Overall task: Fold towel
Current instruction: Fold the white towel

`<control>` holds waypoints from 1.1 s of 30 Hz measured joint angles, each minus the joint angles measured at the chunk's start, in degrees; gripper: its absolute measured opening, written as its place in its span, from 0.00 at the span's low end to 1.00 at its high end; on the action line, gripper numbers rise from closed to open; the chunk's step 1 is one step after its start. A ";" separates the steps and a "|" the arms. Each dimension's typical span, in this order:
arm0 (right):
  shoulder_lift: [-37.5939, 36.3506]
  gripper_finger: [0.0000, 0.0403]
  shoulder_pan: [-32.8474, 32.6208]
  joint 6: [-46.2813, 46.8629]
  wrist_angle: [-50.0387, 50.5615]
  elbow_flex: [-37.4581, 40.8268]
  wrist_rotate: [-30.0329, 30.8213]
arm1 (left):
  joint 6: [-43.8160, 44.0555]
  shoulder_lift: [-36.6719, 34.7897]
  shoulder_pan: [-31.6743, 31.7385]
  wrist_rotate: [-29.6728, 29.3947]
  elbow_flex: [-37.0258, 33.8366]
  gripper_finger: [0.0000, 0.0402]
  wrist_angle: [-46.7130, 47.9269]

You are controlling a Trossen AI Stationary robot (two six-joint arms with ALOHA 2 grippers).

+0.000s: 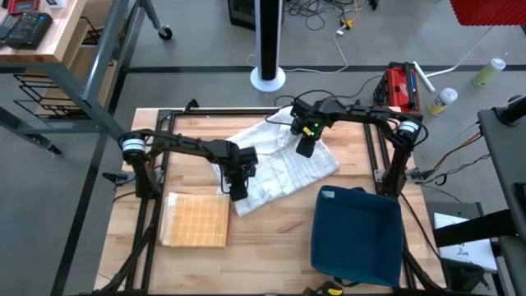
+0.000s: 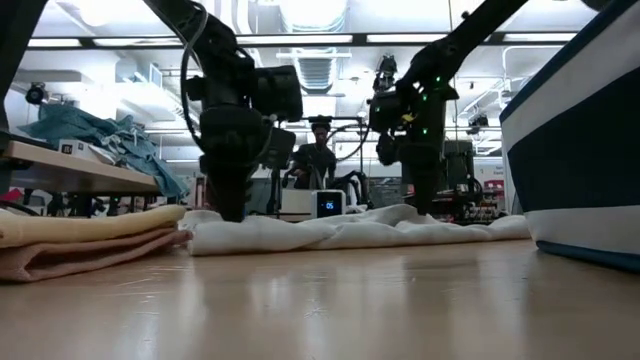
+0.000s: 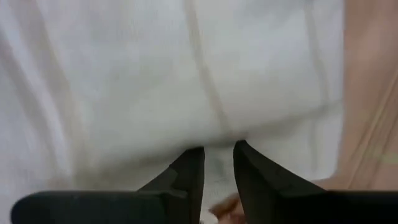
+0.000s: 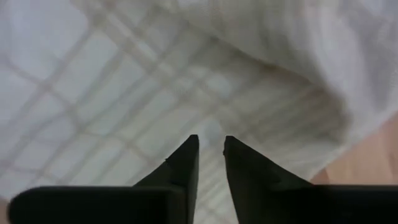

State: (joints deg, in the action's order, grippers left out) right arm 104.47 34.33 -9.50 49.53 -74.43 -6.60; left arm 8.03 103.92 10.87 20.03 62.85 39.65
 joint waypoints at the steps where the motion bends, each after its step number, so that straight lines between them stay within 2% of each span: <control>1: 0.77 0.16 -0.11 0.02 0.11 0.00 0.09 | 0.06 -0.13 0.01 -0.03 0.00 0.19 -1.00; 10: 4.30 0.01 -0.33 -2.06 3.54 0.00 -0.72 | 3.14 -0.03 -0.36 -0.05 -1.16 0.19 -3.92; 16: 4.39 0.00 -0.31 -3.86 6.38 0.00 -0.95 | 3.52 0.02 -2.58 0.71 -1.51 0.19 -4.78; 21: 4.17 0.00 -0.31 -4.27 8.86 0.00 -0.93 | 3.19 0.02 -4.67 8.34 -1.51 0.19 -7.23; 25: 3.50 0.00 -0.31 -2.10 7.70 -0.78 -0.93 | 1.91 -0.25 -5.33 8.79 -0.95 0.19 -6.77; 28: 3.23 0.00 -0.53 1.40 3.45 -2.35 -0.94 | -0.20 -1.16 -4.95 2.31 -0.28 0.19 -6.68; 30: 3.23 0.00 -0.96 4.61 -0.21 -3.32 -0.91 | -2.50 -1.80 -4.64 -7.12 0.39 0.19 -6.73; 33: 3.45 0.00 -2.72 6.11 -4.49 -3.87 -1.04 | -6.05 -1.88 -3.81 -25.14 1.31 0.19 -8.15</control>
State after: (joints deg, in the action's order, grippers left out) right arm 107.92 31.62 -3.39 45.04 -78.30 -7.64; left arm 1.98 102.04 7.06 -5.12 64.16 31.50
